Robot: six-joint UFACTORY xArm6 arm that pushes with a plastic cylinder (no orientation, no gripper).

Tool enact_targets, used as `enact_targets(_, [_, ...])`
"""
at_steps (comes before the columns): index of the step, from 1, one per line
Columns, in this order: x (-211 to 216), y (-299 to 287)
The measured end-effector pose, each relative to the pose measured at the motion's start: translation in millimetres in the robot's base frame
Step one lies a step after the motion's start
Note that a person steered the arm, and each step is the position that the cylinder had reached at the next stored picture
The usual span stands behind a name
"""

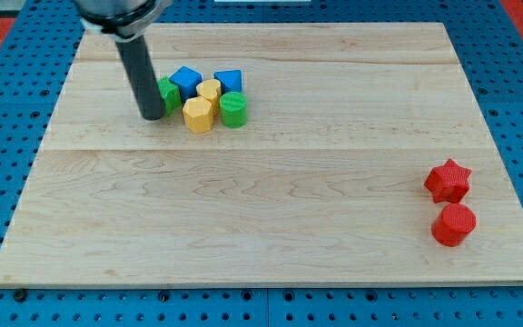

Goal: Nudge the green star along with cube into the triangle

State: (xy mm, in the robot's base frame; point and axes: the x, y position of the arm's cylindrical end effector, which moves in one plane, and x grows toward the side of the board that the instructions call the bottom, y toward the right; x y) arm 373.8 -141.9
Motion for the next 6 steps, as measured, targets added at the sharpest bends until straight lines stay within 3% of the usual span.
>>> enact_targets(2, [-6.3,-72.3])
enact_targets(4, [-41.6,-9.2])
enact_targets(5, [-32.1,-18.1])
enact_targets(6, [71.5,25.4])
